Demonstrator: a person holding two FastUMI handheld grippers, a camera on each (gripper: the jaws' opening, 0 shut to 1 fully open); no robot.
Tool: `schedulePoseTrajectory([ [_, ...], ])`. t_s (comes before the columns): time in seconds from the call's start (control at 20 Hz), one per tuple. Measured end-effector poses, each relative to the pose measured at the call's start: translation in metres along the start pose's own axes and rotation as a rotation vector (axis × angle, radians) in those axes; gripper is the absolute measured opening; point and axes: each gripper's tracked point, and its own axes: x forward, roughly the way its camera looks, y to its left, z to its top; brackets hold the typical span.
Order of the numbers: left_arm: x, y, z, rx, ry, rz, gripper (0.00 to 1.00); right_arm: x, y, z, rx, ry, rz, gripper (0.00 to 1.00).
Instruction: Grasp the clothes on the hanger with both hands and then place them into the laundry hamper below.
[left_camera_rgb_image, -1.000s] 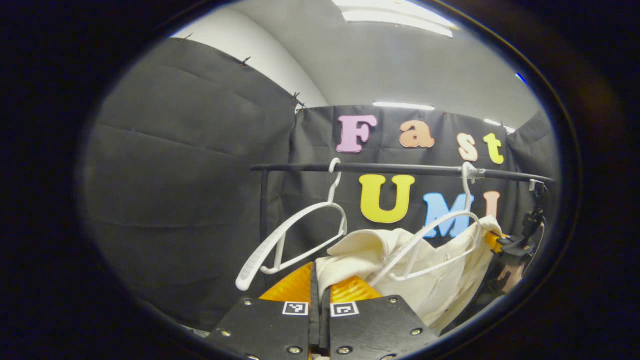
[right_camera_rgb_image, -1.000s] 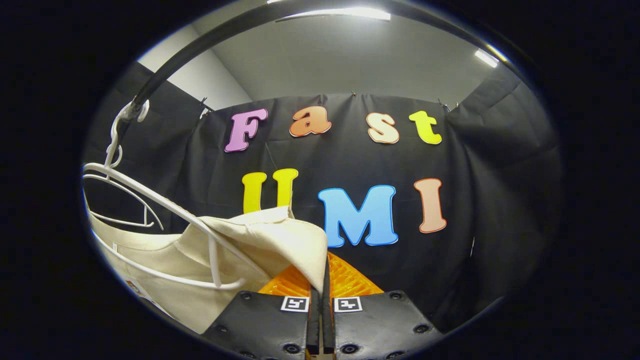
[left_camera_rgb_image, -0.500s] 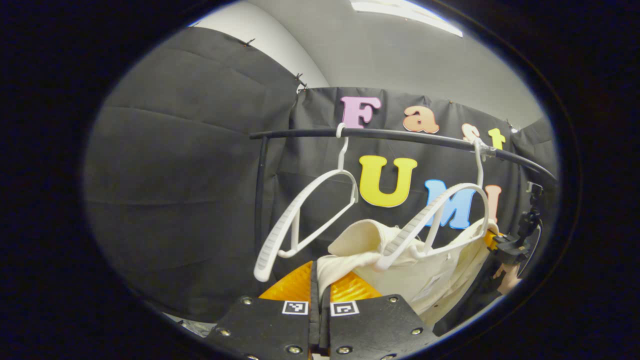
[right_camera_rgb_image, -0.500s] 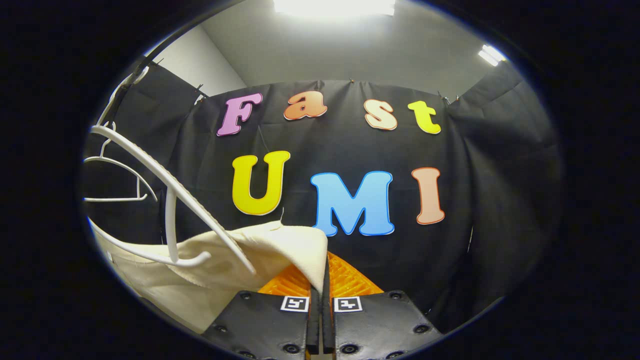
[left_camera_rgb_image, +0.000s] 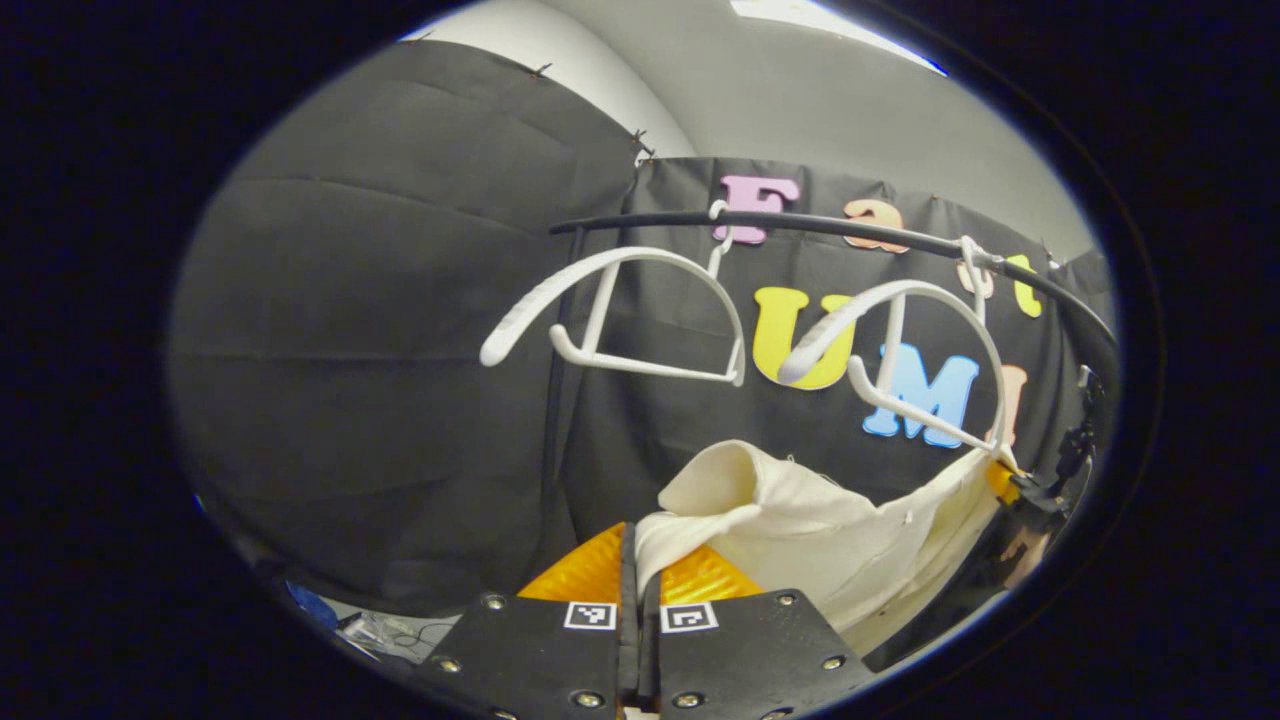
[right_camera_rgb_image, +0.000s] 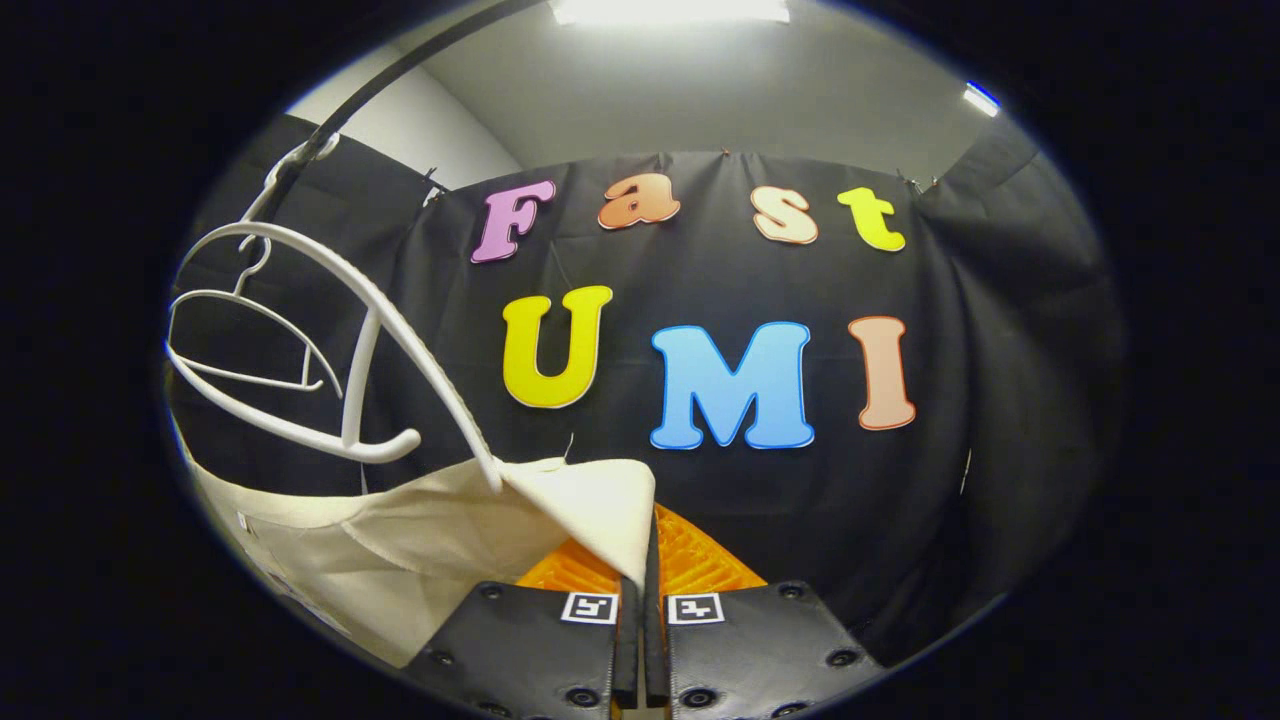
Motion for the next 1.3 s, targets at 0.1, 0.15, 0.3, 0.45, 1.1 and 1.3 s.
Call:
schedulePoseTrajectory([
  [0.1, -0.002, -0.002, -0.012, -0.027, 0.009, 0.035, 0.01, 0.002, 0.001, -0.015, 0.0, 0.04, 0.038, 0.04],
  [0.15, -0.007, -0.003, -0.014, -0.039, 0.004, 0.052, 0.01, 0.001, 0.002, -0.025, 0.012, 0.063, 0.055, 0.04],
  [0.3, -0.033, 0.004, -0.019, -0.041, -0.022, 0.105, 0.0, -0.003, 0.007, -0.035, 0.037, 0.093, 0.102, 0.04],
  [0.45, -0.049, 0.003, -0.027, -0.026, -0.015, 0.126, 0.01, -0.026, 0.006, -0.046, 0.062, 0.127, 0.135, 0.04],
  [1.1, -0.09, 0.033, -0.087, 0.11, 0.169, -0.008, 0.01, -0.168, 0.032, -0.117, 0.14, 0.414, 0.069, 0.04],
  [1.3, -0.091, 0.021, -0.117, 0.156, 0.23, -0.124, 0.01, -0.205, 0.072, -0.131, 0.126, 0.467, 0.076, 0.04],
])
